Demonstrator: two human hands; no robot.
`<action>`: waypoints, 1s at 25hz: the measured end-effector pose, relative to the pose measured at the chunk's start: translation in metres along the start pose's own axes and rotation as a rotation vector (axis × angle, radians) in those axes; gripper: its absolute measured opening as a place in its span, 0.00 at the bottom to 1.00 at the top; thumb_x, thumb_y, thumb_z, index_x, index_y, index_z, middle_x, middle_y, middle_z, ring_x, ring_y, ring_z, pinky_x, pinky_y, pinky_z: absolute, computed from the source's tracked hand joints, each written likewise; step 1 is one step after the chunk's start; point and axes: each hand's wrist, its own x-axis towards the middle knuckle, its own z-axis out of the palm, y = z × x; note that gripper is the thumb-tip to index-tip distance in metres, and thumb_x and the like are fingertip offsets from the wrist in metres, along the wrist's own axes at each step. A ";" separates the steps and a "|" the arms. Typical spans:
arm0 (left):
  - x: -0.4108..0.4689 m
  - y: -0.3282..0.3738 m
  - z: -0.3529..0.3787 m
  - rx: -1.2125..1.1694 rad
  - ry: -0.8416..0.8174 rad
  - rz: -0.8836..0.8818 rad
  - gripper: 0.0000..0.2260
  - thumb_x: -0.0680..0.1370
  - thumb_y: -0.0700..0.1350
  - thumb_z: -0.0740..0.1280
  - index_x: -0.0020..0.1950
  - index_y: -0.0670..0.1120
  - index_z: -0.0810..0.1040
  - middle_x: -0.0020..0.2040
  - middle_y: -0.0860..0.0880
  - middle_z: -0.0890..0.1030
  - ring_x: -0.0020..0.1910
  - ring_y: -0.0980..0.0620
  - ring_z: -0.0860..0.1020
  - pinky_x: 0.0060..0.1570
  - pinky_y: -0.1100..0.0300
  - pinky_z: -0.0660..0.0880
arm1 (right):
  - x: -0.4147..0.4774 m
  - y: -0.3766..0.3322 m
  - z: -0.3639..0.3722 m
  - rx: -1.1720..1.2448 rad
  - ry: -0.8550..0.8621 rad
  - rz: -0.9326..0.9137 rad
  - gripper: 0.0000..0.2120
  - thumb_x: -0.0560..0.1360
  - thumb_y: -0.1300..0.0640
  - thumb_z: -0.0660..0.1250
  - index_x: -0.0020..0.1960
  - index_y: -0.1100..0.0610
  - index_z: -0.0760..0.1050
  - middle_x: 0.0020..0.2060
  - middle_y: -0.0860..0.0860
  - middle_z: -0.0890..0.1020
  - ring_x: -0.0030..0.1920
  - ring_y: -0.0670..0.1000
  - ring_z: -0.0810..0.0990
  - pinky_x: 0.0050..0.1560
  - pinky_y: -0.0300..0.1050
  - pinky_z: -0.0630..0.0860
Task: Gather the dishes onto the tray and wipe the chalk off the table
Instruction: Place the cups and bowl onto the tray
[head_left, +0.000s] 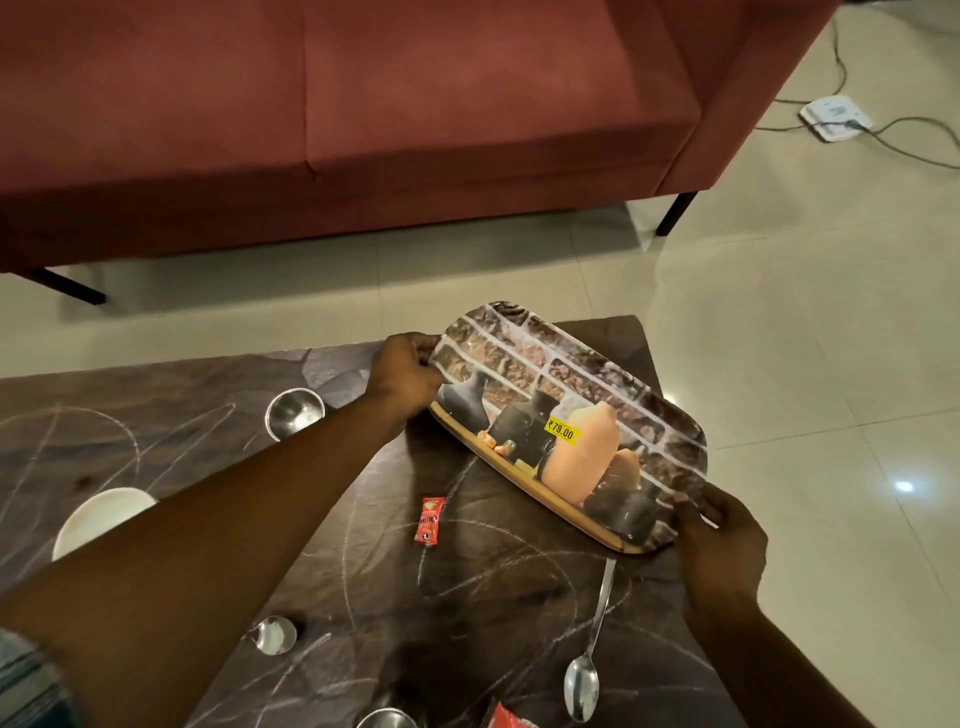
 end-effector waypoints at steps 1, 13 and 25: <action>-0.003 0.003 -0.008 -0.042 -0.007 -0.007 0.17 0.78 0.27 0.70 0.65 0.38 0.85 0.59 0.38 0.89 0.53 0.45 0.85 0.52 0.56 0.80 | -0.001 -0.007 -0.001 0.004 -0.003 -0.016 0.16 0.81 0.59 0.73 0.68 0.55 0.81 0.61 0.53 0.86 0.59 0.56 0.85 0.59 0.52 0.83; -0.146 -0.065 -0.270 -0.327 -0.085 -0.031 0.15 0.78 0.33 0.76 0.64 0.40 0.83 0.50 0.38 0.89 0.39 0.48 0.88 0.41 0.55 0.88 | -0.157 -0.085 0.014 0.150 -0.368 -0.183 0.11 0.80 0.64 0.74 0.62 0.57 0.85 0.48 0.52 0.91 0.48 0.51 0.90 0.42 0.37 0.85; -0.325 -0.356 -0.418 -0.337 0.106 -0.337 0.09 0.78 0.29 0.75 0.52 0.42 0.83 0.41 0.43 0.88 0.29 0.54 0.87 0.30 0.60 0.85 | -0.386 0.054 0.123 -0.174 -0.539 -0.144 0.14 0.78 0.67 0.74 0.63 0.61 0.83 0.48 0.54 0.89 0.47 0.52 0.89 0.49 0.48 0.86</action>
